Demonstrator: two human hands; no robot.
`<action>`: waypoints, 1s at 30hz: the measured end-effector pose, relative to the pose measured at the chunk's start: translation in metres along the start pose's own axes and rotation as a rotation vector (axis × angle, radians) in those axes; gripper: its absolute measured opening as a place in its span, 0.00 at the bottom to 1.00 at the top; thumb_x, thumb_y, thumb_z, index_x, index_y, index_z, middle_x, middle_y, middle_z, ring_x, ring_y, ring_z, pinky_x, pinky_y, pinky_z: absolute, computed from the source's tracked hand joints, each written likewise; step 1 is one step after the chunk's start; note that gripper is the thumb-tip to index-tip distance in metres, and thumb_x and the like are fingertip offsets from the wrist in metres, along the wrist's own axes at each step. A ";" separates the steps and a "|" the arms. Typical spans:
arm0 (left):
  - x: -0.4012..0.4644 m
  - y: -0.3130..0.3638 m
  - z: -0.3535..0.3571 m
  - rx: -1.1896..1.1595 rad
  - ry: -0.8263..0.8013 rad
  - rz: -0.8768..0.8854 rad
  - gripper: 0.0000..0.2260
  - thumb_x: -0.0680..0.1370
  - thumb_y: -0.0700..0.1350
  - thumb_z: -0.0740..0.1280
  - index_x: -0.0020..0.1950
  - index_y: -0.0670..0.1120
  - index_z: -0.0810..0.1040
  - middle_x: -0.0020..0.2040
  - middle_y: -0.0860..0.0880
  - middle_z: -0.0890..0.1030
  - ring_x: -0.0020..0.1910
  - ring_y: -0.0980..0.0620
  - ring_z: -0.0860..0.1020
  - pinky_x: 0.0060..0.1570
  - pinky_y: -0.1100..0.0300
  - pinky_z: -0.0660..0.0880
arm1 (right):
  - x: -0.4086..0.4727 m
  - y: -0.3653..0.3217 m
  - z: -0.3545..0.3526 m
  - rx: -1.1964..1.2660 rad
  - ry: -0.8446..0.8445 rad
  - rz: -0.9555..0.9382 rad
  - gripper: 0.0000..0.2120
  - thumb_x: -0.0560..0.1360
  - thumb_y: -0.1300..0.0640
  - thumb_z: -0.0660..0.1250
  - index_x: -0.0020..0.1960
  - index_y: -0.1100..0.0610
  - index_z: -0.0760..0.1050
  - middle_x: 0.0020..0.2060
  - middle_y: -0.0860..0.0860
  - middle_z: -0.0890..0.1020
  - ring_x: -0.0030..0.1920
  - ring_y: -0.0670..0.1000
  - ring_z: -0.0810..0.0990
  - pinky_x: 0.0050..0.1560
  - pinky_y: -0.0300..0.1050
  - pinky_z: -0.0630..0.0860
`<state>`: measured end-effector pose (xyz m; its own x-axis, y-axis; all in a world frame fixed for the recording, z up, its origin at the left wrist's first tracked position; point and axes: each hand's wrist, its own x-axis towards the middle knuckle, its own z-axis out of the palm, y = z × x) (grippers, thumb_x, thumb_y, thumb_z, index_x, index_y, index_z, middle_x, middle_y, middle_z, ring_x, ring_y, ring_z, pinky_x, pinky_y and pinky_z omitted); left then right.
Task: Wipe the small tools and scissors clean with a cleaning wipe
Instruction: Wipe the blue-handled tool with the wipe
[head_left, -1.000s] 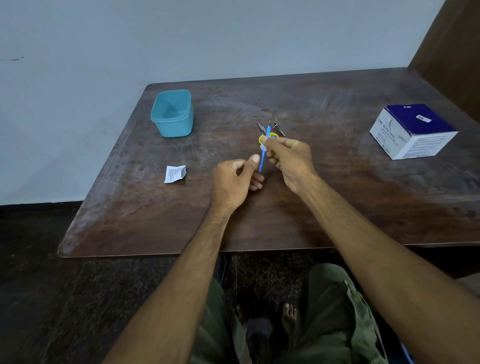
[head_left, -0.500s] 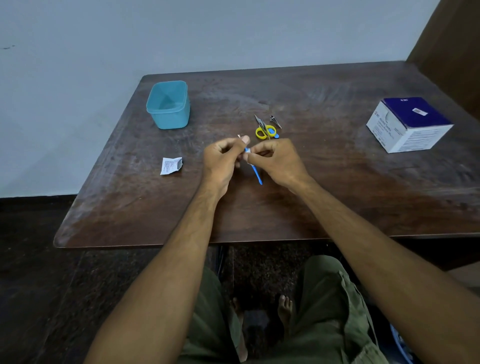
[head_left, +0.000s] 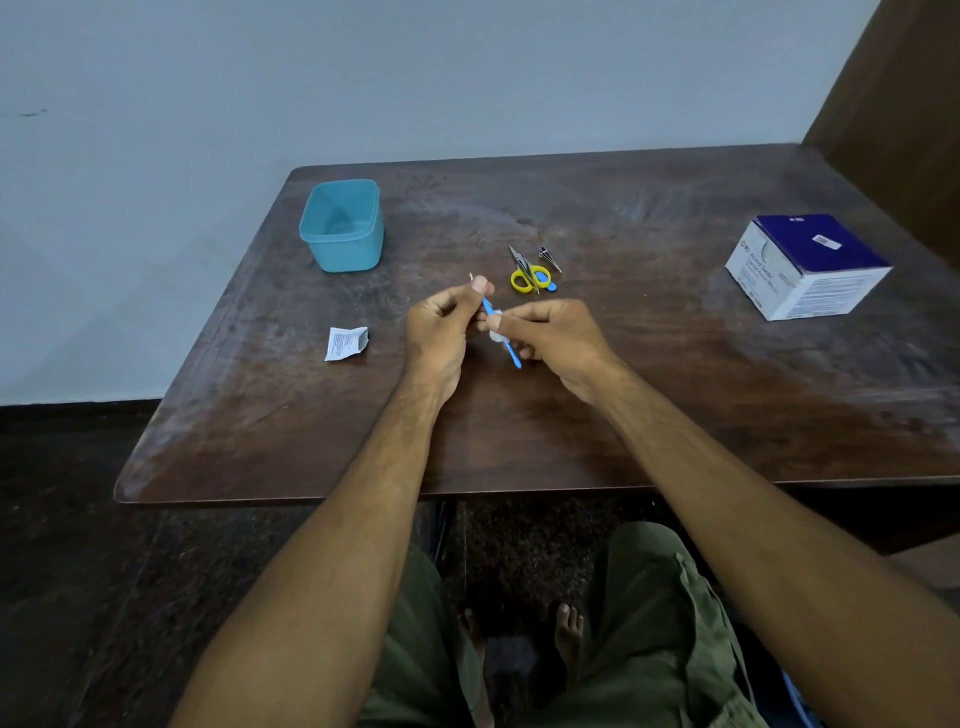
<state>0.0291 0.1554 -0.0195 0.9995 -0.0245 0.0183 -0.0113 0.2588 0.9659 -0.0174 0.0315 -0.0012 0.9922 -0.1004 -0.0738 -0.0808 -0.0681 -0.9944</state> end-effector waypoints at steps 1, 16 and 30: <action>0.000 -0.001 -0.001 -0.007 0.003 0.000 0.09 0.78 0.41 0.68 0.39 0.42 0.81 0.32 0.53 0.80 0.28 0.58 0.73 0.32 0.65 0.74 | 0.000 -0.001 0.003 0.018 0.000 0.004 0.02 0.71 0.58 0.74 0.41 0.57 0.83 0.31 0.46 0.83 0.30 0.39 0.76 0.33 0.34 0.70; 0.003 -0.002 -0.003 -0.006 0.031 0.019 0.08 0.78 0.42 0.68 0.41 0.40 0.81 0.31 0.54 0.81 0.26 0.59 0.72 0.31 0.66 0.73 | -0.004 0.002 -0.002 -0.117 -0.043 0.004 0.05 0.71 0.57 0.74 0.44 0.59 0.83 0.33 0.50 0.83 0.31 0.42 0.77 0.34 0.34 0.73; 0.006 -0.006 -0.005 -0.045 0.026 0.016 0.10 0.80 0.42 0.65 0.41 0.40 0.81 0.39 0.51 0.83 0.28 0.58 0.72 0.33 0.66 0.71 | -0.005 0.000 -0.010 0.004 -0.167 0.117 0.06 0.72 0.59 0.73 0.45 0.62 0.82 0.34 0.52 0.81 0.33 0.45 0.76 0.34 0.34 0.73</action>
<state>0.0355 0.1585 -0.0267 0.9996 0.0047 0.0263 -0.0265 0.3025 0.9528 -0.0231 0.0223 -0.0003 0.9781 0.0582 -0.1999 -0.1963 -0.0619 -0.9786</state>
